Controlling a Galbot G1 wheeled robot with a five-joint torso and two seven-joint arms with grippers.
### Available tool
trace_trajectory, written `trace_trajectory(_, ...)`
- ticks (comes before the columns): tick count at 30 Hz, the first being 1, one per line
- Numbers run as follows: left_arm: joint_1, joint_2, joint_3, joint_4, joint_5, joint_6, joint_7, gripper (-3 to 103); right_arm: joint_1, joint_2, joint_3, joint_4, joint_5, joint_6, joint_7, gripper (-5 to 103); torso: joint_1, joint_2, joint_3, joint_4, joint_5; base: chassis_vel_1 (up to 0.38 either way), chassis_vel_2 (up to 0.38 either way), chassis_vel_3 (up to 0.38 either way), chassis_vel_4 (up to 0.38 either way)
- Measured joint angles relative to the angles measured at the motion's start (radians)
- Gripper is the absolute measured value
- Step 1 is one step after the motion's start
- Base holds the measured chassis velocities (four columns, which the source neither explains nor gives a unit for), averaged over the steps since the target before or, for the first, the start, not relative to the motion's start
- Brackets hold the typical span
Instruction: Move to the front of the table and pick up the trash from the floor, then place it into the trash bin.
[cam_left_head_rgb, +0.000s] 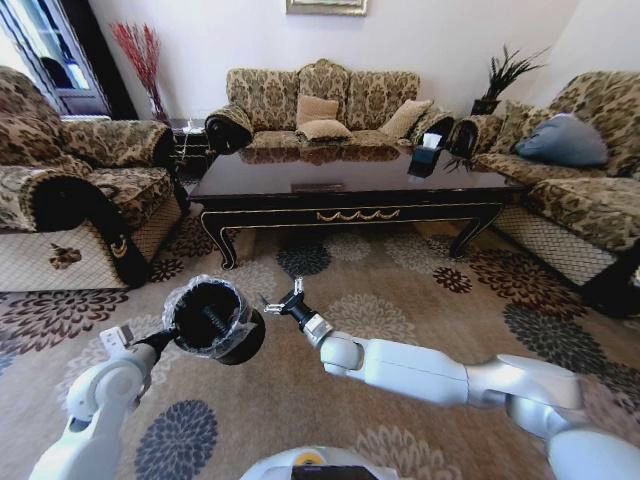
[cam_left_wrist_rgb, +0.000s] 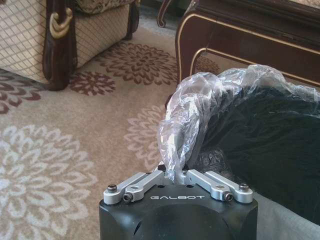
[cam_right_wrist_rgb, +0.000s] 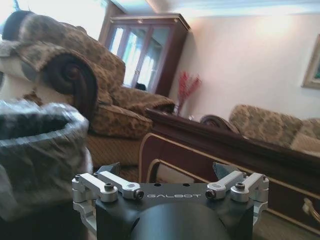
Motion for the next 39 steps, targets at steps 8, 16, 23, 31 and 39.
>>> trace_trajectory(8, -0.025, 0.039, -0.077, 0.020, -0.067, 0.000, -0.021, 2, -0.140, -0.013, 0.136, -0.086, 0.051, -0.008, -0.083, 100, 0.000, 0.000, 0.000, 0.0001, 0.0001, 0.000, 0.000, 0.000, 0.000)
trace_trajectory(16, -0.073, 0.081, -0.127, 0.028, -0.130, 0.000, -0.040, 2, -0.217, -0.001, 0.129, -0.308, 0.170, -0.131, -0.114, 100, 0.000, 0.000, 0.000, -0.0003, 0.0001, 0.000, 0.000, 0.000, 0.000)
trace_trajectory(23, -0.065, 0.106, -0.118, 0.034, -0.126, 0.000, -0.038, 2, -0.281, 0.028, 0.054, -0.363, 0.198, -0.180, -0.083, 100, 0.000, 0.000, 0.000, 0.0001, 0.0000, 0.000, 0.000, 0.000, 0.000)
trace_trajectory(31, -0.049, 0.106, -0.110, 0.023, -0.122, 0.000, -0.024, 2, -0.334, 0.089, 0.074, -0.475, 0.229, -0.209, -0.006, 100, 0.000, 0.000, 0.000, -0.0001, 0.0000, 0.000, 0.000, 0.000, 0.000)
trace_trajectory(39, -0.039, 0.096, -0.102, 0.026, -0.114, 0.000, -0.011, 2, -0.350, 0.144, 0.120, -0.572, 0.230, -0.203, 0.031, 100, 0.000, 0.000, 0.000, 0.0002, -0.0001, 0.000, 0.000, 0.000, 0.000)
